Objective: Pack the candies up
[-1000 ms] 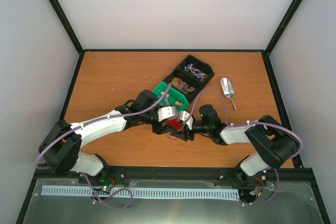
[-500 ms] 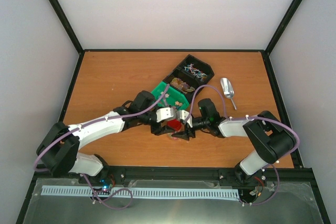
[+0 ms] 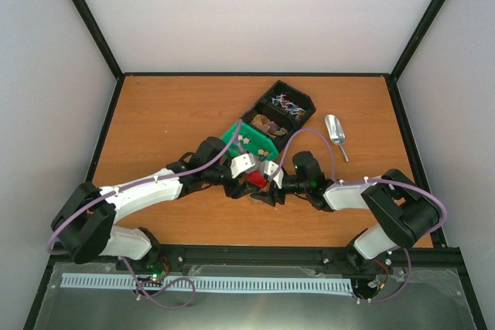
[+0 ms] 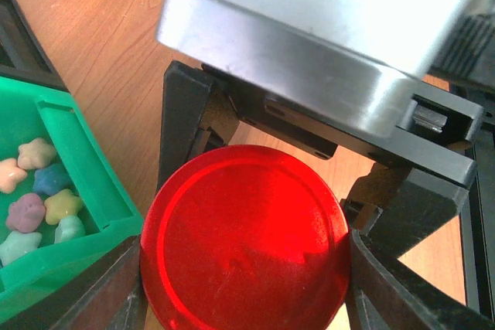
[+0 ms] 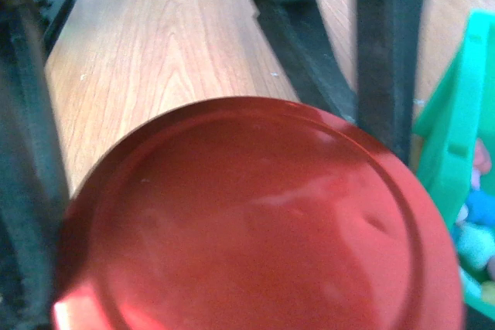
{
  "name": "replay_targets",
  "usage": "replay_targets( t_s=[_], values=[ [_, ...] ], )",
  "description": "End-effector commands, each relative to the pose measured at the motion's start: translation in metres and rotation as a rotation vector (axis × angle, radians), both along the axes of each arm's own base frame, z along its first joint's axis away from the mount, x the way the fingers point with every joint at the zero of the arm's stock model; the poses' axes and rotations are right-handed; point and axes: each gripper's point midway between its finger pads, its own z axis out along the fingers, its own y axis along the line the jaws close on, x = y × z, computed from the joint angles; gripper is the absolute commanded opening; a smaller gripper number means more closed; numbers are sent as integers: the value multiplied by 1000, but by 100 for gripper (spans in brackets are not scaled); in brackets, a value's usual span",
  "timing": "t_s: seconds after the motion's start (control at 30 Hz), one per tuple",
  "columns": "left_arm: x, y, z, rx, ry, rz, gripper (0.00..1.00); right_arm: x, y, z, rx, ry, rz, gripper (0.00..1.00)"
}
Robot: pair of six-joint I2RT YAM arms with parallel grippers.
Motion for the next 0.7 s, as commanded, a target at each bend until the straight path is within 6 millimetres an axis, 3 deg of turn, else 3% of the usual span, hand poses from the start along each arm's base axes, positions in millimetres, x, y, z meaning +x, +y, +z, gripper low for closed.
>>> replay_targets(
  t_s=[0.0,0.17,0.4,0.53,0.67],
  values=[
    [-25,-3,0,-8,37,-130,23,5,2,5,22,-56,-11,51],
    [-47,5,-4,25,-11,-291,22,-9,4,5,25,-71,76,38],
    [-63,16,-4,79,-63,-525,22,-19,2,4,27,-58,148,36],
    [-64,17,0,87,-85,-609,22,-19,1,4,25,-52,168,36],
    [-56,13,3,77,-75,-564,28,-17,0,4,21,-57,158,36]
  ],
)
